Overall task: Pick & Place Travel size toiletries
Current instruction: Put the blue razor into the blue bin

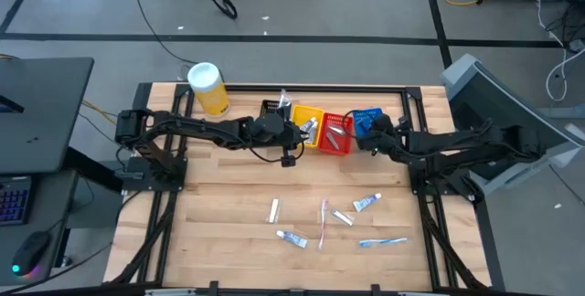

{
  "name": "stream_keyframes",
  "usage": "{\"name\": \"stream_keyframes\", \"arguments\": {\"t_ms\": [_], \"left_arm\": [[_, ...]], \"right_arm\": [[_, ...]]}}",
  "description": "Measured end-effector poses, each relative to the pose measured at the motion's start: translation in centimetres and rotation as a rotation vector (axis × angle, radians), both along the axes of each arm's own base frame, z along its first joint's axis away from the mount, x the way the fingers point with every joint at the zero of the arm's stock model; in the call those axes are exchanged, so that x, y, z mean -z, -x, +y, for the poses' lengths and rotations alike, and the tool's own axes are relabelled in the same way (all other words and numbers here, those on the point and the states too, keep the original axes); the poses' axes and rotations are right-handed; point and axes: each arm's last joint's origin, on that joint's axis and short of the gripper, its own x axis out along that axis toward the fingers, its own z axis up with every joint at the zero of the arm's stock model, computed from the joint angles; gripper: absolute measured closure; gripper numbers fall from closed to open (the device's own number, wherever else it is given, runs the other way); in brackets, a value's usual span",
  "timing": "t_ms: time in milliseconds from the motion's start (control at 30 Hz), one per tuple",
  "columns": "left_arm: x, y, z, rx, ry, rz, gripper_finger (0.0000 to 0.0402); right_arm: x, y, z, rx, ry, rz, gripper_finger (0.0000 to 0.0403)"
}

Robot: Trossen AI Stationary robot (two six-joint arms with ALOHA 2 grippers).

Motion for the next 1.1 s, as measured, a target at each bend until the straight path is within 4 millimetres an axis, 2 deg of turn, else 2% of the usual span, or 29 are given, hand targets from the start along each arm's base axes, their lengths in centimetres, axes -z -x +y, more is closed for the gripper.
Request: {"name": "stream_keyframes", "arguments": {"t_ms": [233,400,767,967,1100], "left_arm": [[0.0,0.0,0.0,0.028,-0.056,0.019,0.0334],[0.0,0.0,0.0,0.006,-0.012,0.007,0.0334],[1.9,1.1,-0.8,-0.050,0.185,0.187,0.0334],[1.9,1.1,-1.0,-0.050,0.189,0.184,0.0334],[1.6,0.9,-1.0,-0.046,0.186,0.149,0.0334]], "right_arm": [[0.2,0.1,-1.5,0.000,-0.001,0.001,0.0306],[-0.2,0.0,-2.4,-0.020,0.035,0.044,0.0288],[-4.1,-2.2,-2.3,-0.205,0.035,-0.013,0.0285],[-4.2,-1.5,-3.7,-0.065,0.090,0.018,0.0284],[-4.8,-1.2,-5.4,-0.002,0.112,-0.064,0.0284]]}}
